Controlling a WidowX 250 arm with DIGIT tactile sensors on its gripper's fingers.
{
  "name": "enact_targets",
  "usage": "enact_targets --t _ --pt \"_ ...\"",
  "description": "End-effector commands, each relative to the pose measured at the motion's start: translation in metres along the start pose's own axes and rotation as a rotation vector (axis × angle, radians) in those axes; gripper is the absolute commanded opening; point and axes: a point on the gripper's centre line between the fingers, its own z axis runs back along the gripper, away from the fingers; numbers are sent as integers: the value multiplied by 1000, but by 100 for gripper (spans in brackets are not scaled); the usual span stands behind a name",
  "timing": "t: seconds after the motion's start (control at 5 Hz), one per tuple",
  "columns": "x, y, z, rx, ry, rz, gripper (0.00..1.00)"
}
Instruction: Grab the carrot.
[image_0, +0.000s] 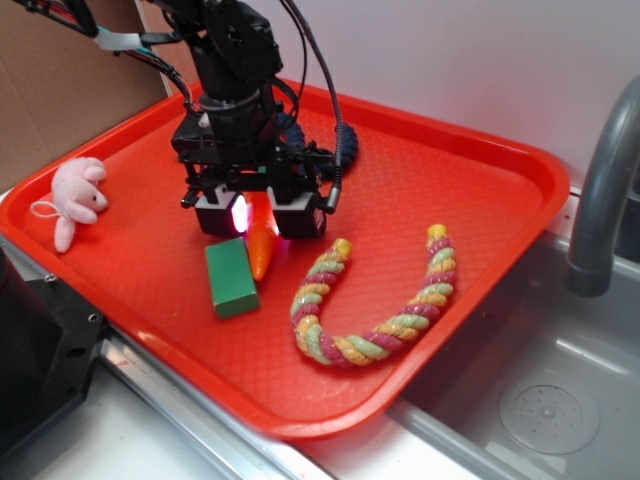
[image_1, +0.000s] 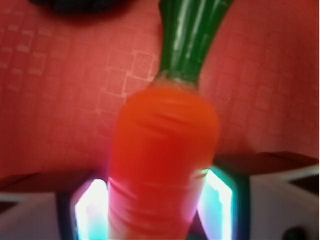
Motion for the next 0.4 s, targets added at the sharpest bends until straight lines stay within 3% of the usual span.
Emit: enact_targets --t 0.0,0.2 --pt "8 10 66 15 -105 -288 0" --pt "5 28 118 -101 -169 -542 0"
